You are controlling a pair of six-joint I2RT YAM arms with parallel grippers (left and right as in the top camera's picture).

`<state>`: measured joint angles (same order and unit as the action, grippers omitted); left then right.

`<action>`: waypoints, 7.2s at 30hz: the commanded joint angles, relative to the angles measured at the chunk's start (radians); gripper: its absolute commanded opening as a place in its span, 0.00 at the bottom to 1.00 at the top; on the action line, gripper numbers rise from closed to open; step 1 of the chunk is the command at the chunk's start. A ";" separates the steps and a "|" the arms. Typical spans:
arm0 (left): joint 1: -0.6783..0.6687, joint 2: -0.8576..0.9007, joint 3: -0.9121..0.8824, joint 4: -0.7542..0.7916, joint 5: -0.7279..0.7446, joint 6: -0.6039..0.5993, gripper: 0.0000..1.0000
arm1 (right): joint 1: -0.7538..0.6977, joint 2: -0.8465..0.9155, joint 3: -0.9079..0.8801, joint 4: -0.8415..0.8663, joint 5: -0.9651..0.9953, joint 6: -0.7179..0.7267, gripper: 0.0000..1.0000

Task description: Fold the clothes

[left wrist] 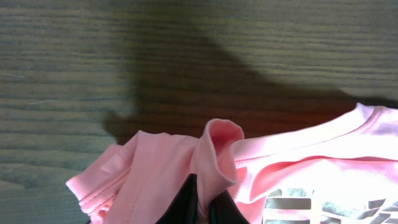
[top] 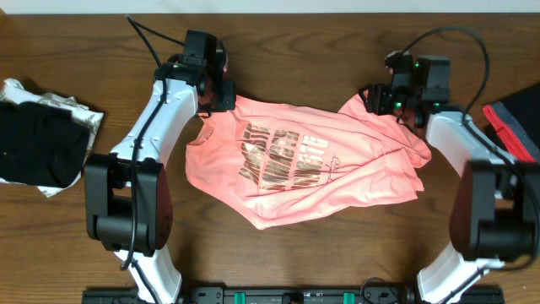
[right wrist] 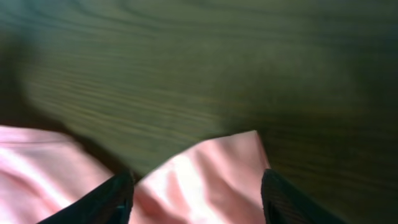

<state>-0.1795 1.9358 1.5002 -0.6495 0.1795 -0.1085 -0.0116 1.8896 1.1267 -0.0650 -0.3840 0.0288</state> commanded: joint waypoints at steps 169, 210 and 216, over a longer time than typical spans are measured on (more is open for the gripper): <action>0.087 0.011 -0.076 -0.530 0.092 -0.037 0.50 | -0.243 -0.186 0.046 -0.832 0.343 0.023 0.57; 0.087 0.011 -0.157 -0.422 0.092 -0.055 0.51 | -0.244 -0.144 -0.177 -0.422 0.305 -0.092 0.58; 0.087 0.011 -0.157 -0.422 0.092 -0.055 0.51 | -0.244 -0.144 -0.178 -0.441 0.317 -0.113 0.60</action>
<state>-0.0933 1.9381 1.3476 -1.0691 0.2813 -0.1577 -0.2516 1.7405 0.9333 -0.4969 -0.0715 -0.0494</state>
